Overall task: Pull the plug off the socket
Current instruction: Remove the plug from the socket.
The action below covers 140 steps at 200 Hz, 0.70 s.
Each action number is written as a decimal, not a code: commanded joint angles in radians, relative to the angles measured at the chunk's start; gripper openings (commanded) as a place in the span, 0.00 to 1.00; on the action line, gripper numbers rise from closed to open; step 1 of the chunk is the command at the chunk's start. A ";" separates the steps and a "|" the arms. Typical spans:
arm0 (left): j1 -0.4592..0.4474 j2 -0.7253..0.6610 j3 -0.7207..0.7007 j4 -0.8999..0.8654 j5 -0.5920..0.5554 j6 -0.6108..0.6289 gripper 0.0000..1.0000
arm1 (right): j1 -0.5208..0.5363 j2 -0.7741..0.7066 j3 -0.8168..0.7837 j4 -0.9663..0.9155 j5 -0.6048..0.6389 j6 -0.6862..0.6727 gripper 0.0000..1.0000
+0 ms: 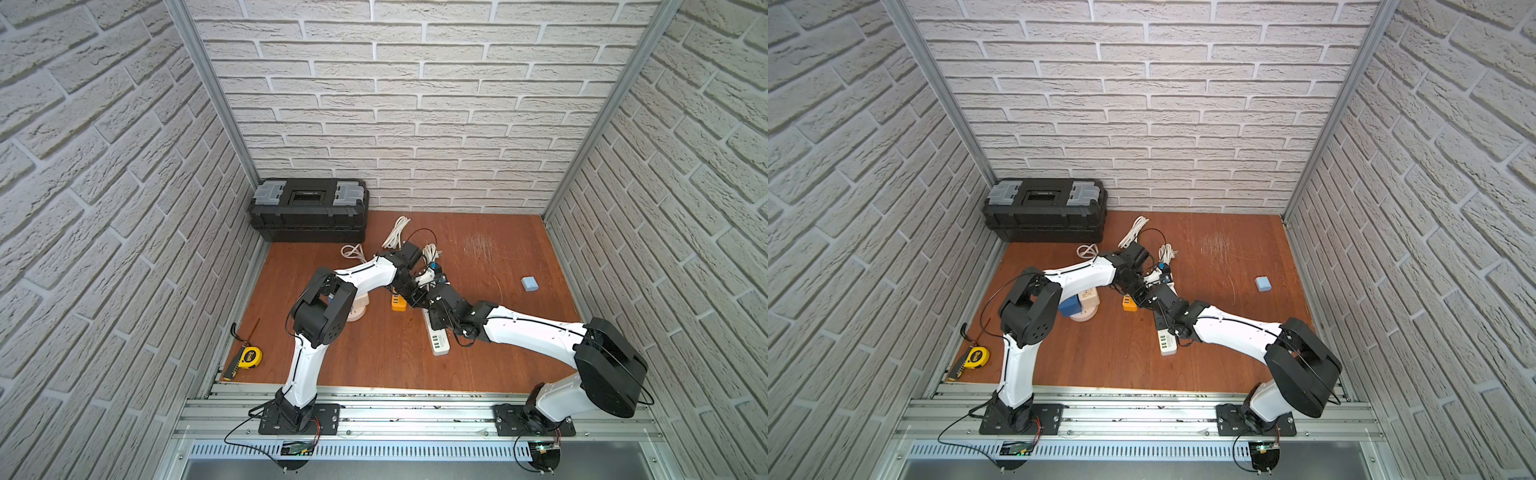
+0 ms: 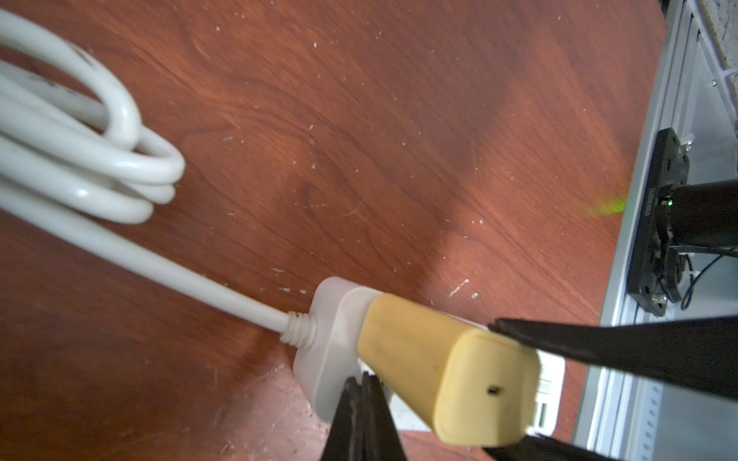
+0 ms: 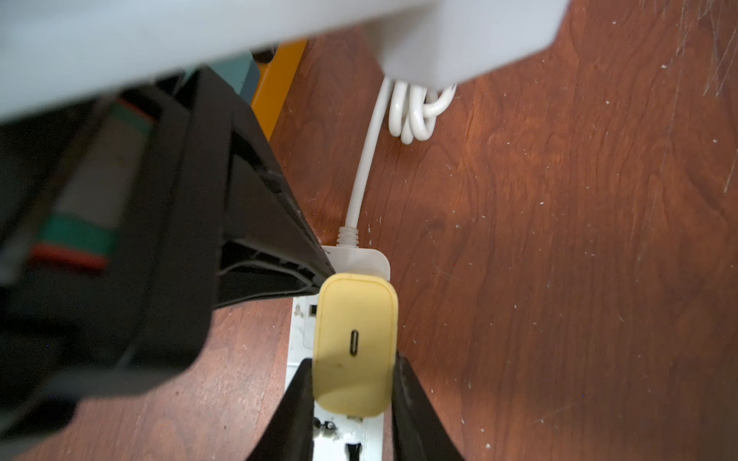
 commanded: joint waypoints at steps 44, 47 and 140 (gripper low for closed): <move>0.007 0.109 -0.049 -0.032 -0.153 0.003 0.00 | 0.025 -0.036 0.030 0.041 0.002 0.039 0.02; 0.007 0.110 -0.049 -0.032 -0.154 0.004 0.00 | 0.024 -0.037 0.029 0.041 0.001 0.040 0.02; 0.009 0.110 -0.050 -0.034 -0.150 0.008 0.00 | 0.011 -0.062 0.006 0.033 0.038 0.063 0.02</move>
